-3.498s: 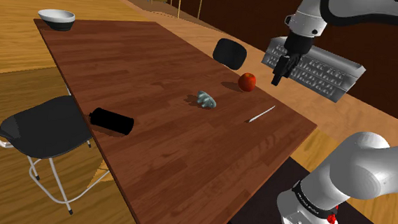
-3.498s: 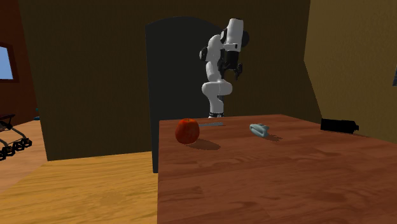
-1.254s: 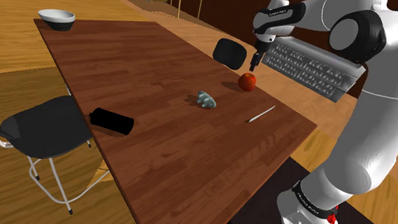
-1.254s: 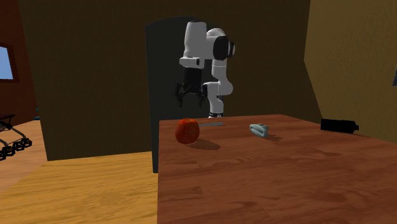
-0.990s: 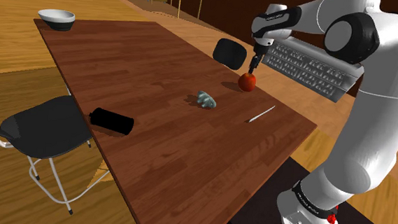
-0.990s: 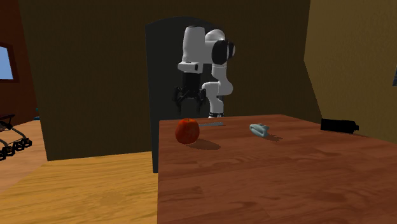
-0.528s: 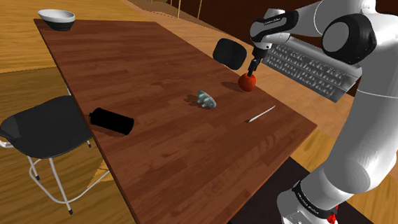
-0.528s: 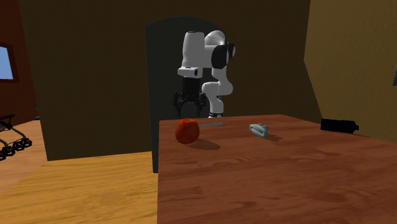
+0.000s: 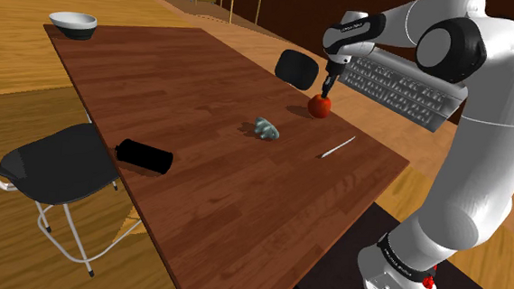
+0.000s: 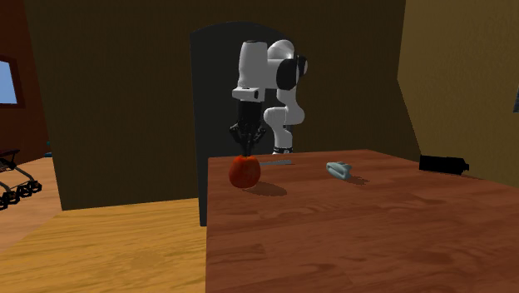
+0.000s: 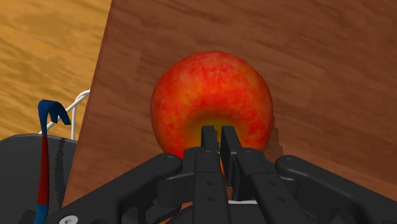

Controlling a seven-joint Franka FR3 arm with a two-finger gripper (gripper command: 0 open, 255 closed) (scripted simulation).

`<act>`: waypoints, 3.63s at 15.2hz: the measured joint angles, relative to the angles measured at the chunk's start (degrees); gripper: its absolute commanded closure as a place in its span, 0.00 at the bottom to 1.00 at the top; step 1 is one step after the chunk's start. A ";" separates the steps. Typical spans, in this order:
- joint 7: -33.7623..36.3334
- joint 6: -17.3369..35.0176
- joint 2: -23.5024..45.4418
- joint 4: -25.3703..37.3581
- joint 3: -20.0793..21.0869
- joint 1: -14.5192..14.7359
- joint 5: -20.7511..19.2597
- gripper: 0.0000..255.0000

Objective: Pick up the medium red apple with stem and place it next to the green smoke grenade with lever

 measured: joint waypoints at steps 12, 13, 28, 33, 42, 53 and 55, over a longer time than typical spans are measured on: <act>0.20 -4.12 -1.28 2.86 -0.26 0.12 -0.55 1.00; 0.22 -4.84 -1.51 3.38 -0.30 0.14 -0.64 1.00; -0.02 -15.70 -2.63 13.23 -0.73 -0.32 -1.10 1.00; -0.02 -19.45 -2.76 16.86 -0.80 -0.45 -1.15 1.00; 2.22 -23.49 -5.17 18.53 -0.43 1.43 -2.26 1.00; 17.53 -20.18 -22.35 -1.98 4.93 11.64 -9.23 1.00; 20.47 -19.98 -24.33 -4.35 6.36 13.03 -9.83 1.00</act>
